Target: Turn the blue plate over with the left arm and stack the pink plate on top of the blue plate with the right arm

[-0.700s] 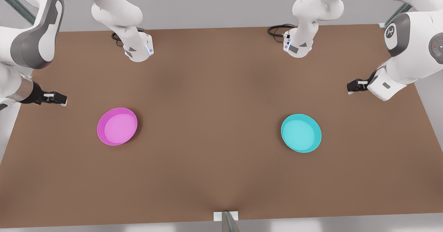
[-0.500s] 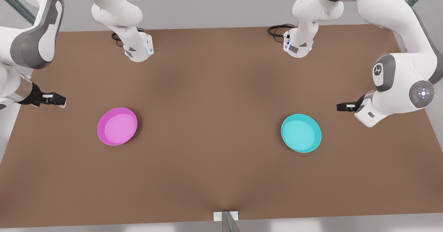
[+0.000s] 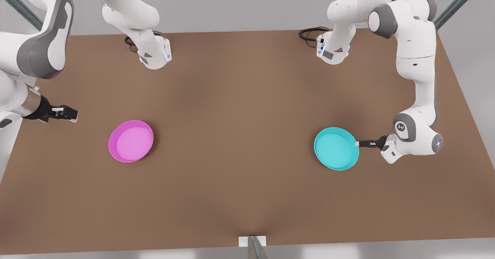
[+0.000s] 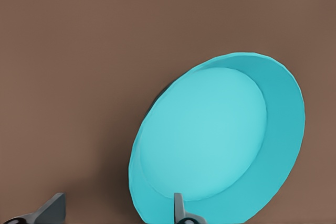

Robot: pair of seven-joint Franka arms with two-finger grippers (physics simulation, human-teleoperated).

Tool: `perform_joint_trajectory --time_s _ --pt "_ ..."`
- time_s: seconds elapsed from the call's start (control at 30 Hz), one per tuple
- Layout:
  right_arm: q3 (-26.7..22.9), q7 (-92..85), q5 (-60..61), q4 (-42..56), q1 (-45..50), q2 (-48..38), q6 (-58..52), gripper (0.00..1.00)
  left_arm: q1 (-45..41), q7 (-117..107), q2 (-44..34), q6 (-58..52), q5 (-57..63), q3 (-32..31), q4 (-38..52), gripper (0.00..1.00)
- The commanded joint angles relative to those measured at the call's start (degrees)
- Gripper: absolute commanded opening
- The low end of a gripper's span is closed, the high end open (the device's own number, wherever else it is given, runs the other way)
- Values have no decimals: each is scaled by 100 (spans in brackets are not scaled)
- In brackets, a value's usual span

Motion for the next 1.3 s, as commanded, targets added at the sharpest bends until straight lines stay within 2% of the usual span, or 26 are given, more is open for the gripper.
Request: perform_joint_trajectory --time_s 0.0,0.07,0.3,0.37,0.5,0.53,0.73,0.83,0.87,1.07,1.13,1.27 --pt "0 -38 42 18 -2 -10 3 100 -16 1629 39 348 -101 0 -1 100" --pt "0 -38 42 18 -2 -1 3 100 -60 1286 48 401 -128 -9 -10 71" --pt "0 -38 42 -17 6 8 -6 100 -131 1172 223 515 -242 -35 -1 69" --pt "0 -38 42 -17 6 8 -6 100 -131 1172 250 515 -242 -44 -1 61" --pt "0 -38 42 9 6 52 -6 100 -174 1163 311 515 -242 -44 16 55" --pt "0 -38 42 0 6 60 -6 100 -174 1163 320 585 -242 -44 7 49" --pt "0 -38 42 0 6 69 -6 100 -174 1172 373 638 -225 -62 25 46" --pt "0 -38 42 0 15 69 -6 100 -175 1137 355 629 -233 -71 51 39" --pt "0 -38 33 0 15 69 -6 100 -175 1137 364 638 -242 -71 51 33" --pt "0 -38 7 0 6 69 -6 100 -175 1163 434 708 -242 -79 60 34" --pt "0 -38 7 0 6 69 -6 100 -175 1137 426 708 -479 -71 60 21" --pt "0 -38 7 0 6 69 -6 100 -183 777 276 699 -418 -71 69 21"
